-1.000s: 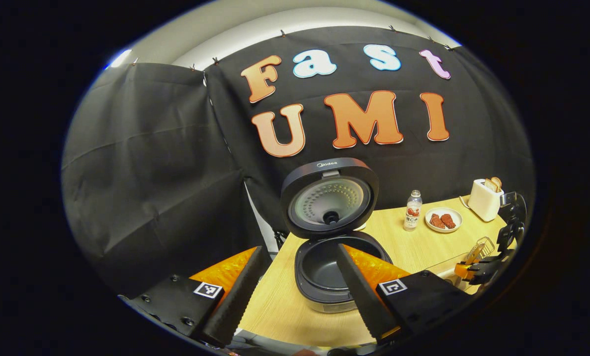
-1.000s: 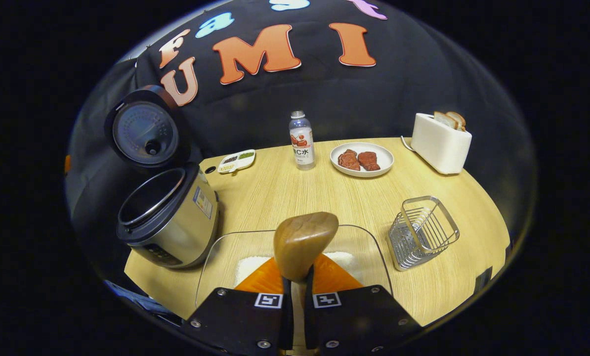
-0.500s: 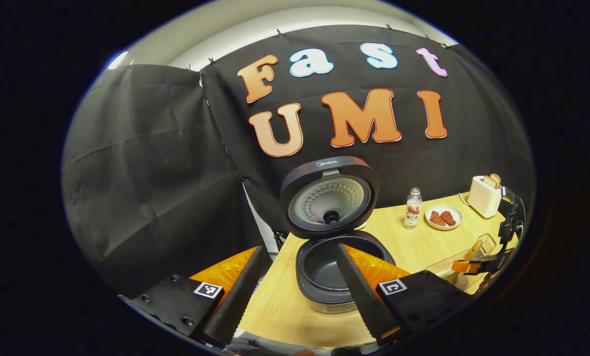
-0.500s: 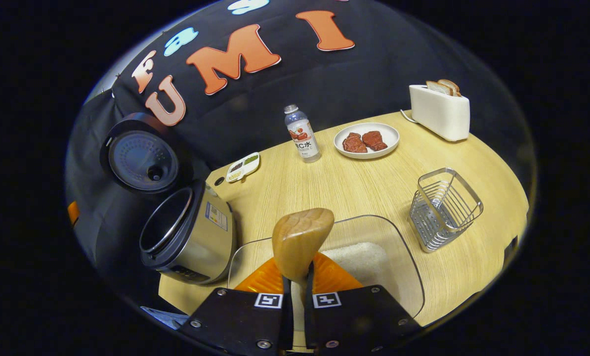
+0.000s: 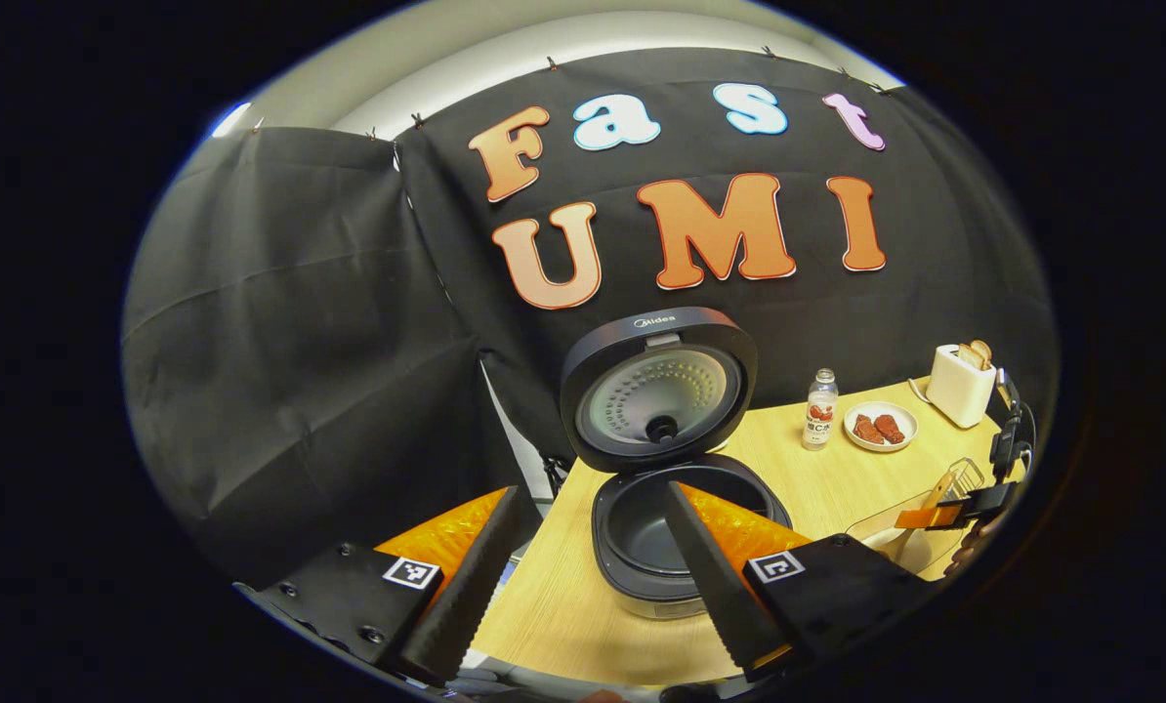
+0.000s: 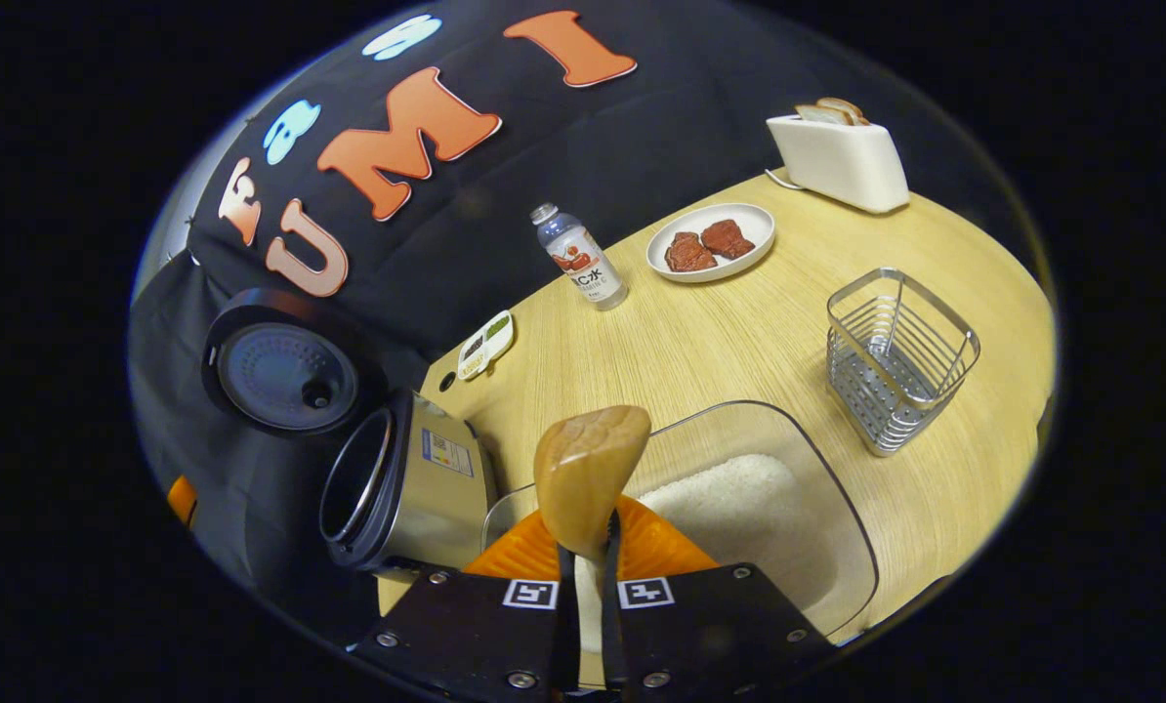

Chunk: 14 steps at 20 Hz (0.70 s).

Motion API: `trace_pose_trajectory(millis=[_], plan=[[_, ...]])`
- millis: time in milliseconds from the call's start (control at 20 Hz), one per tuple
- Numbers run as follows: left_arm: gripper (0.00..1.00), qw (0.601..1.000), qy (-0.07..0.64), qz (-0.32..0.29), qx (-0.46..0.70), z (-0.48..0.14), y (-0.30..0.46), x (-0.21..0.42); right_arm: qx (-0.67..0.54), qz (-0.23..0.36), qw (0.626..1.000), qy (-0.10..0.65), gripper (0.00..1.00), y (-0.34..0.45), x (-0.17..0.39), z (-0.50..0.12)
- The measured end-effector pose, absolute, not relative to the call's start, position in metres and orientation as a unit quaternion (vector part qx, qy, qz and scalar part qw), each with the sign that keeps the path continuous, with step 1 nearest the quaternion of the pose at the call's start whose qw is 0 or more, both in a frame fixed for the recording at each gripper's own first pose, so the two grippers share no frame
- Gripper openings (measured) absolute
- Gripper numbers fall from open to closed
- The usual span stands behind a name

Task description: Close the left gripper, press the button to open the rice cooker; take a wooden spoon from the chopstick holder with the right hand, scoop a spoonful of rice and pour it into the rice cooker, then put the wooden spoon back into the chopstick holder.

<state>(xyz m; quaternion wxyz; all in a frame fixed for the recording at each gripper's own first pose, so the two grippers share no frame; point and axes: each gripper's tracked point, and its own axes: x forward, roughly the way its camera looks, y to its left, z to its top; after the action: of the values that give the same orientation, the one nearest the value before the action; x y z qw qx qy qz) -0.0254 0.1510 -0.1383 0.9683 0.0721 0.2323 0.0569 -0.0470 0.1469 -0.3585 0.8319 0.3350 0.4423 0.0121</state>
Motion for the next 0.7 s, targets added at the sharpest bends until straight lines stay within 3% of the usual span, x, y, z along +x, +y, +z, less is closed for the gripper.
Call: trace_pose_trajectory(millis=[550, 600, 700], plan=[[1.0, 0.968, 0.237, 0.046, 0.067, -0.136, 0.134, -0.023, 0.466, 0.005, 0.764, 0.447, 0.08, 0.143, -0.053, -0.369], [0.96, 0.968, 0.238, 0.047, 0.067, -0.137, 0.132, -0.024, 0.482, 0.005, 0.755, 0.445, 0.08, 0.142, -0.055, -0.369], [0.99, 0.968, 0.238, 0.048, 0.068, -0.137, 0.13, -0.025, 0.51, 0.003, 0.742, 0.436, 0.08, 0.135, -0.057, -0.366]])
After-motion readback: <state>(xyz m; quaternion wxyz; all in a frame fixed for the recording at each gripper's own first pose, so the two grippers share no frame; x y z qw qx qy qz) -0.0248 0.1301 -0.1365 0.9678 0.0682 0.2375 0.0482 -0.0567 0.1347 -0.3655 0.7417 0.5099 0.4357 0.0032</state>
